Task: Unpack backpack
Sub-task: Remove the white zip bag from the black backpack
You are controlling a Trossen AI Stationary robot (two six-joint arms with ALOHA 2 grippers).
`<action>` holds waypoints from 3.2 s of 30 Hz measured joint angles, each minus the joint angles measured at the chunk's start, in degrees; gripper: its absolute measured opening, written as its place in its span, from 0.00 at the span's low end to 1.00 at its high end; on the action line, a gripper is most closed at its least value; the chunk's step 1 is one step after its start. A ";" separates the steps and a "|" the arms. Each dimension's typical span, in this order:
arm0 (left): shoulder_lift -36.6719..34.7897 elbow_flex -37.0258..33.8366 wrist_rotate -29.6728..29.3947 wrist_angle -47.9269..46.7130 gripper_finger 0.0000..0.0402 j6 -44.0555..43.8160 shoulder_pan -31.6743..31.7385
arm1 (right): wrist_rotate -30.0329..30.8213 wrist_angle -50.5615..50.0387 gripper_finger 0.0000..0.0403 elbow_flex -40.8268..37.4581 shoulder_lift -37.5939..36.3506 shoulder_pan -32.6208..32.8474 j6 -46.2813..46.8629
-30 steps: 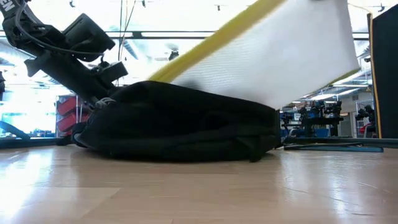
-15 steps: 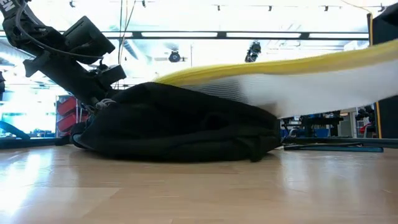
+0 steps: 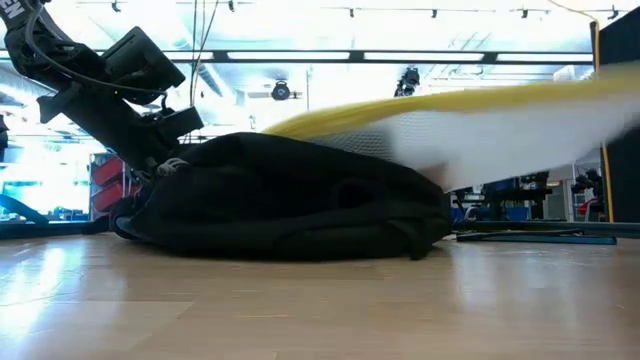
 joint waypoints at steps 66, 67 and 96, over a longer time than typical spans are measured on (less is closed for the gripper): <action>0.00 0.00 0.37 0.43 0.00 0.23 -0.11 | 7.04 44.43 0.04 1.49 8.66 -36.45 -67.34; 0.00 0.00 0.37 0.43 0.00 0.23 -0.11 | 7.10 44.41 0.02 1.49 8.66 -36.45 -67.99; -0.01 0.00 0.29 1.75 0.00 3.86 -0.14 | 25.26 22.04 0.00 13.60 2.43 -11.03 -54.01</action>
